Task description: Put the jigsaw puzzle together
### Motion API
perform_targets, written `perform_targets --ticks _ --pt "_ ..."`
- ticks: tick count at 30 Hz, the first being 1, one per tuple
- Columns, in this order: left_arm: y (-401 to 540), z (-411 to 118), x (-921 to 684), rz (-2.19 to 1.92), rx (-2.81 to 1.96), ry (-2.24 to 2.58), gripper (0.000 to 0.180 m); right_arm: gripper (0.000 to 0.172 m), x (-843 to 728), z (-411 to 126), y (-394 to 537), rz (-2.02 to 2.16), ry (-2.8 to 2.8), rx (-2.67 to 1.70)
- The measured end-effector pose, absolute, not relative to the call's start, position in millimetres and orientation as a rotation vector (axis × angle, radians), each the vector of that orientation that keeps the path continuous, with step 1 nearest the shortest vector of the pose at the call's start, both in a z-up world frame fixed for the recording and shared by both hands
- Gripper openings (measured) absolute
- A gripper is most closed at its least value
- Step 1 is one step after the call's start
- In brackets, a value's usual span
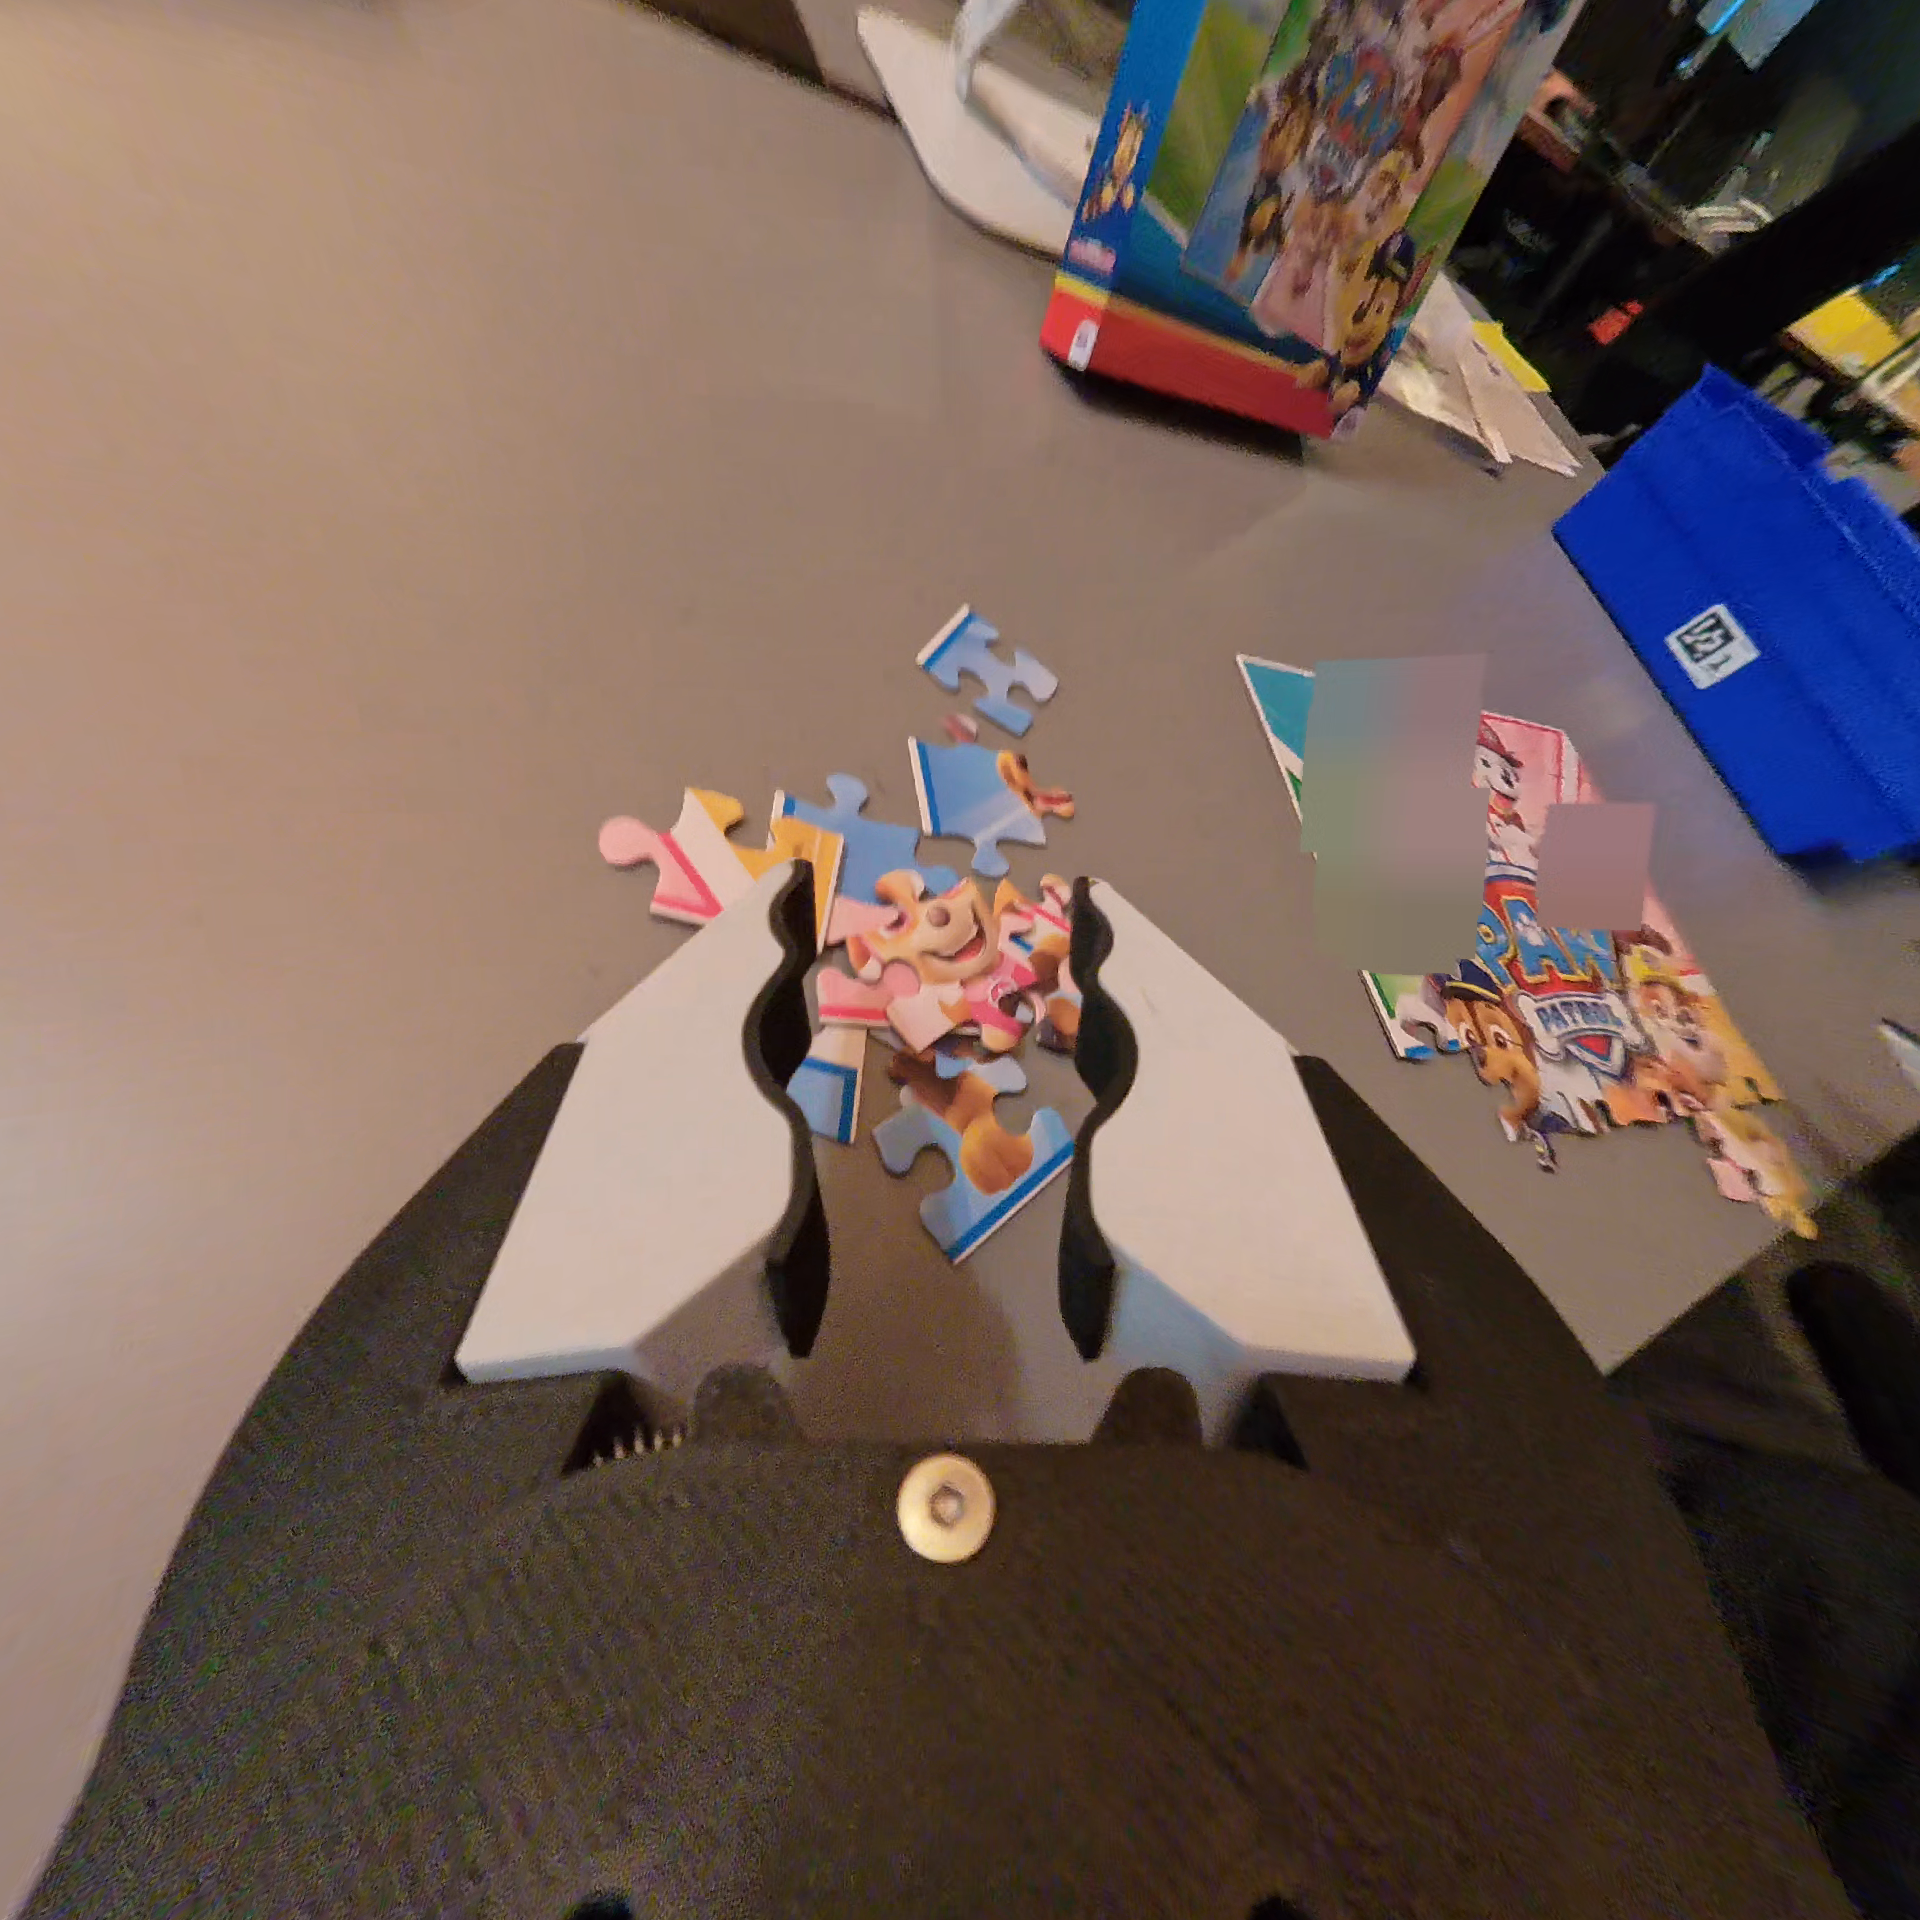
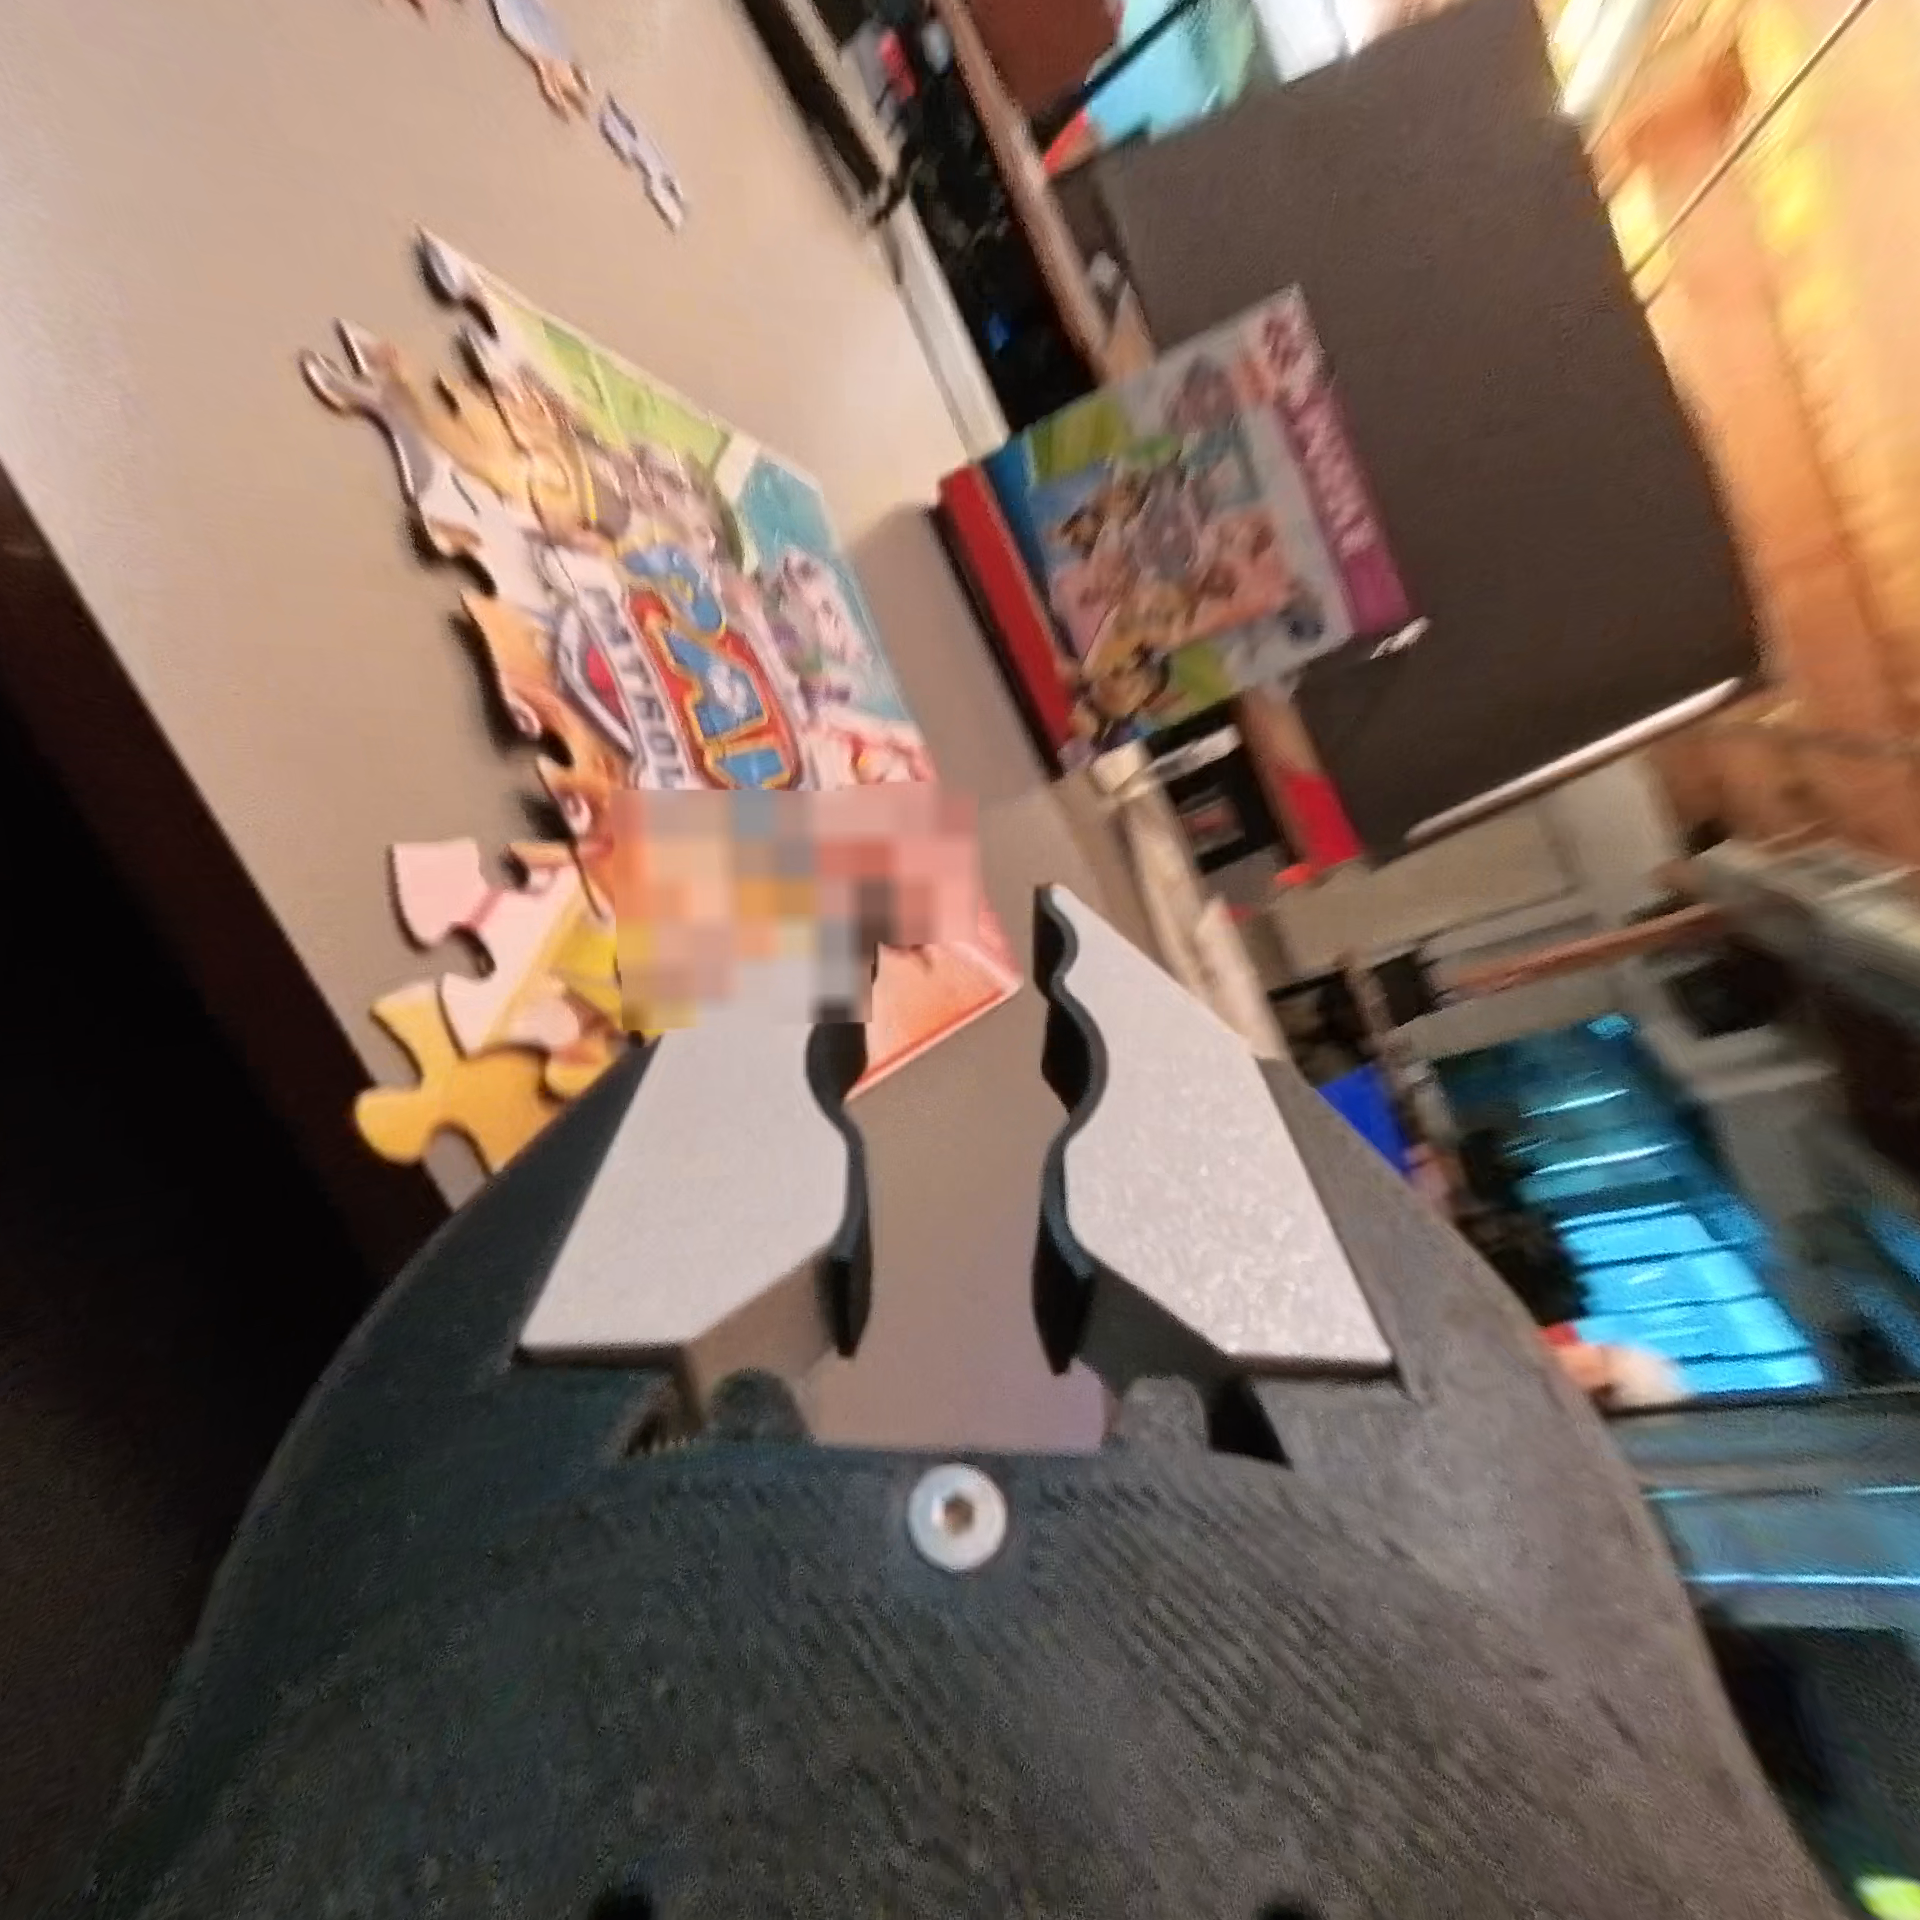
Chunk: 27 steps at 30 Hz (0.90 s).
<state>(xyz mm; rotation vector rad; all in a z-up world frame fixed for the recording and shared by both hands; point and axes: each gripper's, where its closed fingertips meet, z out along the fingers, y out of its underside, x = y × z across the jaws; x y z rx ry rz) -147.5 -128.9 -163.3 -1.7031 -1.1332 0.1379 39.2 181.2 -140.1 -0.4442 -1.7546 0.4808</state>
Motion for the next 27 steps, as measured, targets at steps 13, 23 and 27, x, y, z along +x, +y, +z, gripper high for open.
perform_targets --ticks 13,23,27 --pt "47.4 -156.0 -11.7 0.003 -1.981 -0.444 0.046 0.061 84.1 -191.2 141.1 1.126 -2.301 -0.759" --pt "83.1 -168.1 41.3 -0.057 -2.047 -0.257 0.047 0.051 79.2 -211.1 133.7 0.976 -2.344 -0.747" --pt "85.1 -171.5 47.4 -0.091 -2.052 -0.239 0.047 0.033 81.1 -208.8 129.6 0.993 -2.352 -0.729"
